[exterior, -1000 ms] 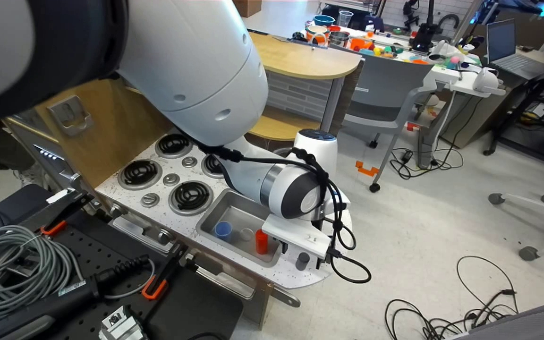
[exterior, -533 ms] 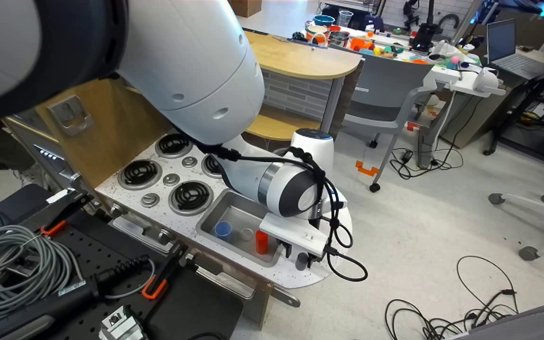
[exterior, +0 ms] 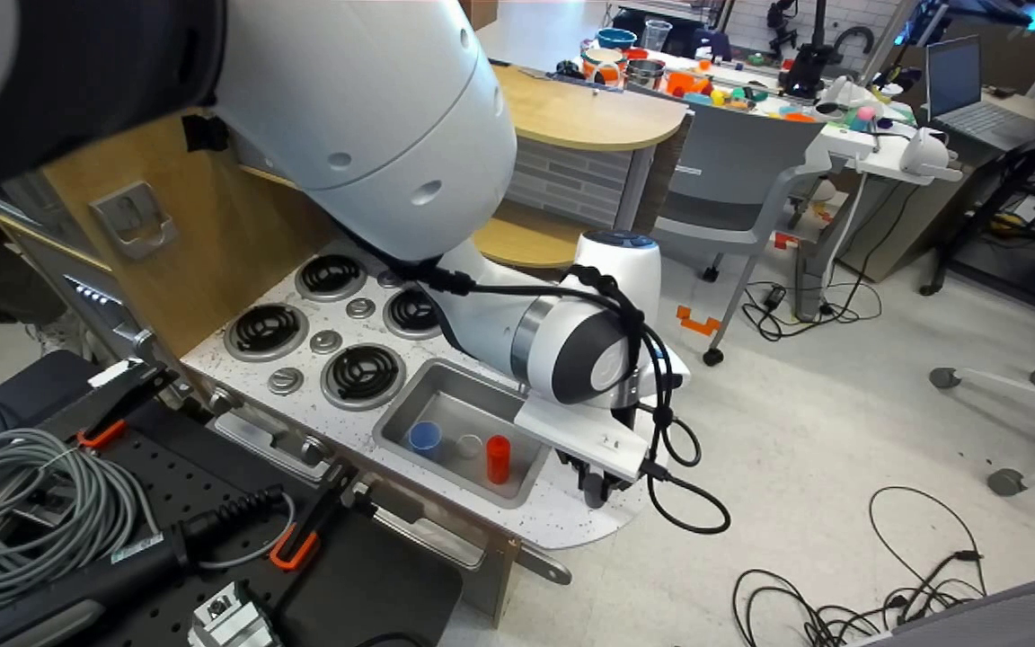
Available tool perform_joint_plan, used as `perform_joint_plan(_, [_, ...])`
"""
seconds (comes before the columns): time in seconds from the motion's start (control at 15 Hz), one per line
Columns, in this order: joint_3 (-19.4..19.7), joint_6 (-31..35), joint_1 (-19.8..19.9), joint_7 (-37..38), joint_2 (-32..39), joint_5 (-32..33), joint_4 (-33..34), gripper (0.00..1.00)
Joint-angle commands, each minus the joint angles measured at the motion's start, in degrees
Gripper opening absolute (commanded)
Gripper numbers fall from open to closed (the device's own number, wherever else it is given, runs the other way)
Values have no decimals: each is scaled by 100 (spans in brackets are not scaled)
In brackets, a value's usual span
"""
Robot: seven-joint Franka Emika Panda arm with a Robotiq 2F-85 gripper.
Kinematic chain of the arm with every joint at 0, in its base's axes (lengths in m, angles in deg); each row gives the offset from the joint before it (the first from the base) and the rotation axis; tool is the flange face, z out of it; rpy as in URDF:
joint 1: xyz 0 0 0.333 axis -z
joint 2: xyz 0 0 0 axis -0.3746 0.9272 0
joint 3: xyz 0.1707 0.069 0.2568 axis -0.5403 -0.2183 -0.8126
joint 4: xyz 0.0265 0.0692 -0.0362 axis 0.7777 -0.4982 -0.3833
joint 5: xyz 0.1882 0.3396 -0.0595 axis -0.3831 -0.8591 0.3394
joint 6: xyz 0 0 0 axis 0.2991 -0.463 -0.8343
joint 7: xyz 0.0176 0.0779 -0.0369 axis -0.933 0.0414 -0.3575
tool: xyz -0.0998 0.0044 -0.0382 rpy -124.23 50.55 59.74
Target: Put the grey block inside the orange cup
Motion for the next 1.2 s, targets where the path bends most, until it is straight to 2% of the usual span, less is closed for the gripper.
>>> perform_joint_plan(0.0, [-198,4,-5,-30,-612,-308,-281,8])
perform_joint_plan(0.27, [-527,52,96,-19,-811,-794,-24,8])
perform_joint_plan(0.47, [-590,72,45,9,-766,-989,85,8])
perform_joint_plan(1.13, [-497,28,6,213,-232,-1042,394,8])
